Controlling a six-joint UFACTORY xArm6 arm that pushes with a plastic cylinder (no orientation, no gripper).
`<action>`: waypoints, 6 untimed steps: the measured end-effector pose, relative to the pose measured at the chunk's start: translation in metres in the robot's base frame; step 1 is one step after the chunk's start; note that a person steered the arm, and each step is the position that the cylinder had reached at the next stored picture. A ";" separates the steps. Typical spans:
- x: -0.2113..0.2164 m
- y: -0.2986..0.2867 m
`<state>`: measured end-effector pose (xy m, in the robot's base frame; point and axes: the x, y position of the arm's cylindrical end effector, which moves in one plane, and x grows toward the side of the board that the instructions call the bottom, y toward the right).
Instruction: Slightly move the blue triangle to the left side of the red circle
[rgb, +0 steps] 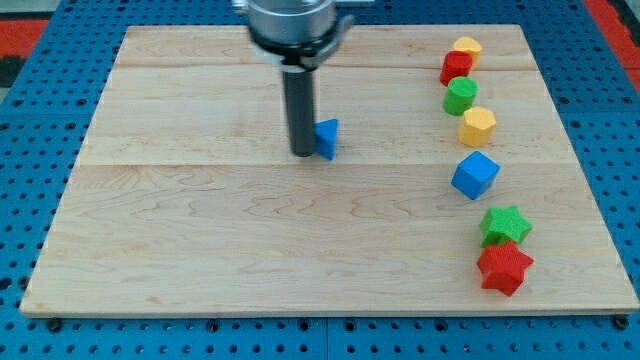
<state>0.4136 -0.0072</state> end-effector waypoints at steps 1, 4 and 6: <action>-0.069 0.046; -0.021 0.073; -0.086 0.068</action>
